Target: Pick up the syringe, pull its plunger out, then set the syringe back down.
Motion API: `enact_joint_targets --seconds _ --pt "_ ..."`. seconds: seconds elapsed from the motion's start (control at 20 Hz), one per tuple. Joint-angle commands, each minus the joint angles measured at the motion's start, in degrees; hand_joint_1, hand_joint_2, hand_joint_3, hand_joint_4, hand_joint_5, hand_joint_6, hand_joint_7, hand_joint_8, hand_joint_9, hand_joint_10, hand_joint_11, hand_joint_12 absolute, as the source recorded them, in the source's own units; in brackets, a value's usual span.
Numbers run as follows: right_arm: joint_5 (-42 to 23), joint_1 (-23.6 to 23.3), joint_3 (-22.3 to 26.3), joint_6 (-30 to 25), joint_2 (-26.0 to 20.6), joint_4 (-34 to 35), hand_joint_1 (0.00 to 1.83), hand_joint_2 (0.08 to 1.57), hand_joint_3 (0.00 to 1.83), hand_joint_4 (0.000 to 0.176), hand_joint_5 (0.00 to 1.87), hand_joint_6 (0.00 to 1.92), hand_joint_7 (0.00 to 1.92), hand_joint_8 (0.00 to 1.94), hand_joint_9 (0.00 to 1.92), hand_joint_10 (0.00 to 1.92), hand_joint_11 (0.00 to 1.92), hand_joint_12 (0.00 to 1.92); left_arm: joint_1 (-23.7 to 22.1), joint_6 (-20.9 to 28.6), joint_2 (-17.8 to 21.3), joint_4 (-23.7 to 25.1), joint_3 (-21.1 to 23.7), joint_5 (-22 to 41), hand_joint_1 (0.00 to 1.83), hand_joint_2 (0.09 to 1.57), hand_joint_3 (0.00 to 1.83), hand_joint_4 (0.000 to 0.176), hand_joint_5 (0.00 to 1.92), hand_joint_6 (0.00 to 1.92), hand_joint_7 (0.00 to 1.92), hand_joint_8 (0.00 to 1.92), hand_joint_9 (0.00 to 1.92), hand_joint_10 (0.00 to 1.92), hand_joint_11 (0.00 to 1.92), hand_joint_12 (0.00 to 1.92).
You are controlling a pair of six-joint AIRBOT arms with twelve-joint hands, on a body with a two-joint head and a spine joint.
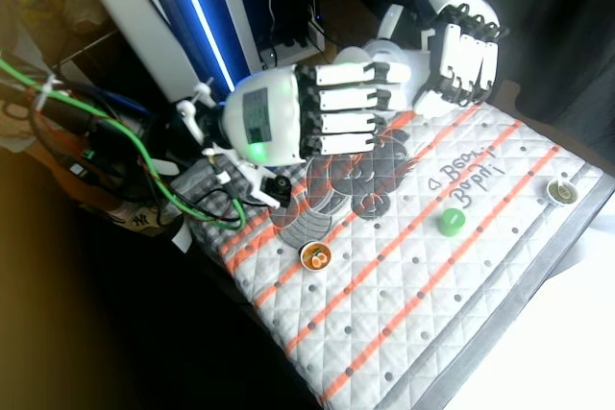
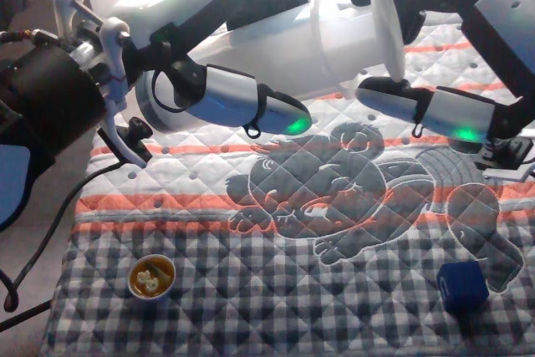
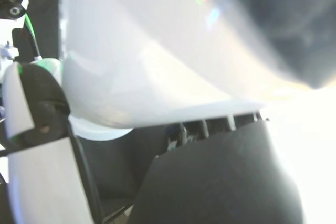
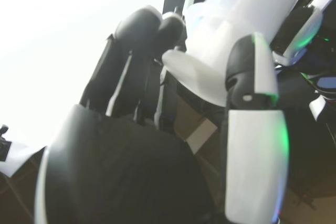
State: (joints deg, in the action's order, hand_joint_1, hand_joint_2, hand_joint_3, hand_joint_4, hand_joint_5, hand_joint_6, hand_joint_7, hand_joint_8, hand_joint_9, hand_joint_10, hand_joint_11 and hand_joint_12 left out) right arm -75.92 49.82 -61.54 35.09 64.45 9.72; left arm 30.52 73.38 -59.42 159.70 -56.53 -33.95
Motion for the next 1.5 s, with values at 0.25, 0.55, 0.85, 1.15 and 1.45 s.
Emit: enact_joint_targets --seconds 0.25,0.55,0.85,1.15,1.45 --pt "-11.61 0.8 1.92 1.77 -4.28 -0.2 1.48 1.16 0.0 0.0 0.94 0.98 0.76 1.27 0.79 1.27 0.72 1.65 1.2 -0.5 2.88 -4.19 -1.08 -7.8 1.23 1.2 0.0 0.0 0.8 1.08 0.88 1.41 0.84 1.52 0.73 1.85" --pt "-14.37 2.19 3.3 3.31 -7.06 1.14 1.47 1.2 0.0 0.0 0.88 1.08 0.71 1.39 0.69 1.4 0.61 1.78 1.84 -0.62 3.79 -5.08 -0.78 -7.88 1.36 1.18 0.0 0.0 0.81 1.02 0.9 1.23 0.75 1.5 0.65 1.78" --pt "-15.62 3.29 4.51 4.42 -10.56 2.06 1.47 1.24 0.0 0.0 0.7 1.3 0.66 1.47 0.63 1.43 0.58 1.76 2.25 -1.04 4.44 -5.65 -0.38 -8.19 1.36 1.17 0.0 0.0 0.82 1.09 0.92 1.18 0.77 1.43 0.63 1.67" --pt "-16.13 3.55 4.76 4.64 -11.01 2.32 1.47 1.23 0.0 0.0 0.73 1.25 0.64 1.5 0.64 1.4 0.64 1.72 2.72 -1.06 4.65 -6.24 -0.35 -8.39 1.36 1.18 0.0 0.0 0.82 1.06 0.89 1.24 0.73 1.48 0.54 1.75" --pt "-16.7 4.3 5.42 5.08 -12.13 2.66 1.47 1.23 0.0 0.0 0.73 1.29 0.61 1.5 0.66 1.36 0.61 1.74 3.18 -1.08 4.89 -6.79 -0.34 -8.48 1.36 1.18 0.0 0.0 0.81 1.05 0.88 1.24 0.77 1.48 0.62 1.72"
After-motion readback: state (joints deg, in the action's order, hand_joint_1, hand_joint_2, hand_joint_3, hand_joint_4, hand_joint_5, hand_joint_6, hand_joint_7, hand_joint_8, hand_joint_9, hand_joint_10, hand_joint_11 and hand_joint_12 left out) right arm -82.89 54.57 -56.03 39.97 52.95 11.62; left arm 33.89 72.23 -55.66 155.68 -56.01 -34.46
